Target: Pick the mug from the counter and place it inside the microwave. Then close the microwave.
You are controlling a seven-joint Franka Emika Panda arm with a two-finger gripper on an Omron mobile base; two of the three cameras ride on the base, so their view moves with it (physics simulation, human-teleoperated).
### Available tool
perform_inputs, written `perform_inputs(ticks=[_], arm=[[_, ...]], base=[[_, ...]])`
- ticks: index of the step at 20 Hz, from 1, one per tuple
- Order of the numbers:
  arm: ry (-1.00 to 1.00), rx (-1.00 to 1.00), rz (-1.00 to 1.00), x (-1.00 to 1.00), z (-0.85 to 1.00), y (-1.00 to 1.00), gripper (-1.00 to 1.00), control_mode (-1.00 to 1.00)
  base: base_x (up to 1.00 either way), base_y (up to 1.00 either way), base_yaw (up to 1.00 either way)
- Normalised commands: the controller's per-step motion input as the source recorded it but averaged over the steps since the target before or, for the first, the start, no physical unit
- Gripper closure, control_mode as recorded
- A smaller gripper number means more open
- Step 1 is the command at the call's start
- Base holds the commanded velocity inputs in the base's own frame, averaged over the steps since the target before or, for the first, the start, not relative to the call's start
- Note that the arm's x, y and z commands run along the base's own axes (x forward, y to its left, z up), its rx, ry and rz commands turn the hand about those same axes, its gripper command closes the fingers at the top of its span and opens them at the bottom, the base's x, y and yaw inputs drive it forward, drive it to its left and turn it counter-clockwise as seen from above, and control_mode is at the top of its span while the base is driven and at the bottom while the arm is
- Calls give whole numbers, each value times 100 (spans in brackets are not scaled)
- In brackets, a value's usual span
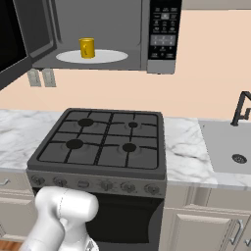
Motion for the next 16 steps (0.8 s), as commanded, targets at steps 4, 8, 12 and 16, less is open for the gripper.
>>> perform_inputs(ticks=[4,8,12,16], arm=[[-3,0,0,-24,0,51,-100,-100],[-9,0,0,-15,0,44,-100,-100],[-11,0,0,-1,0,39,-100,-100],[-8,0,0,0,0,43,-100,-100]], base=[[0,0,0],[0,0,0],[0,0,0],[0,0,0]])
